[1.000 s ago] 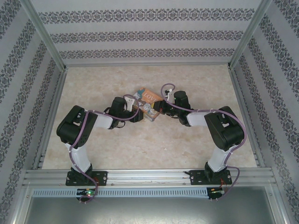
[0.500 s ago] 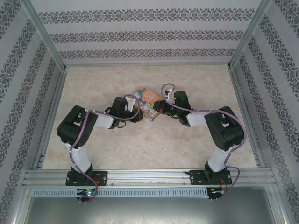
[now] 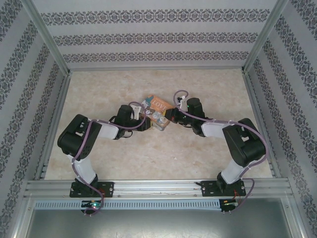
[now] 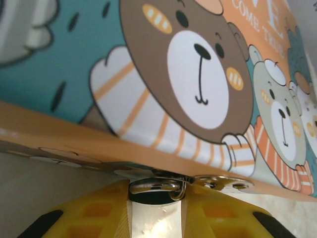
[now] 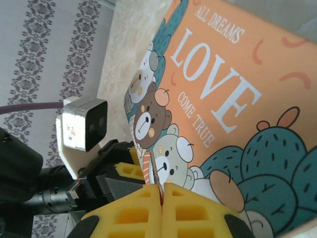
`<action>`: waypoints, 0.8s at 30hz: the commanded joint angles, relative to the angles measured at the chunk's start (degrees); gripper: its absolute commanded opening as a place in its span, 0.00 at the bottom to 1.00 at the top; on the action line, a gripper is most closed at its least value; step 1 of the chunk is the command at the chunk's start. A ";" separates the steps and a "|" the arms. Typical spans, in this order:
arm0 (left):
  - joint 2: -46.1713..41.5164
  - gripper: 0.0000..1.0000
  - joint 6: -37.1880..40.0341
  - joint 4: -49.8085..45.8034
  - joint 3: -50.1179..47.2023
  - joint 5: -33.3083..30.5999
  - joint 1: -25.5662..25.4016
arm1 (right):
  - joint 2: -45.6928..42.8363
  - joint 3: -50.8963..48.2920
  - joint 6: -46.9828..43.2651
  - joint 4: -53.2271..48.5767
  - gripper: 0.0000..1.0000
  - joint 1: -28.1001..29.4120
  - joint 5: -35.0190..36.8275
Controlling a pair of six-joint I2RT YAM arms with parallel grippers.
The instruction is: Unlock the padlock with the key
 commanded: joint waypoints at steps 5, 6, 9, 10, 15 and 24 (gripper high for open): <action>-6.59 0.27 -9.21 -0.29 -0.63 5.71 -1.08 | -9.37 -4.47 -6.22 -2.55 0.00 -2.35 -0.11; -7.01 0.27 -10.14 -0.64 -0.52 6.40 -1.16 | -10.44 -5.07 -6.97 -3.03 0.00 -2.41 -0.21; -8.65 0.27 -12.83 -1.58 -0.61 7.25 -1.37 | -13.80 -7.02 -9.42 -4.49 0.00 -2.37 -0.17; -9.37 0.27 -13.49 -2.04 -0.61 7.21 -1.30 | -14.92 -7.68 -10.13 -4.72 0.00 -2.29 -0.24; -11.72 0.26 -16.62 -5.99 0.22 6.84 -1.43 | -20.19 -10.48 -14.40 -7.69 0.00 -0.92 1.02; -12.61 0.26 -21.99 -14.07 3.56 6.05 -1.54 | -28.19 -13.74 -22.52 -14.09 0.00 5.51 10.36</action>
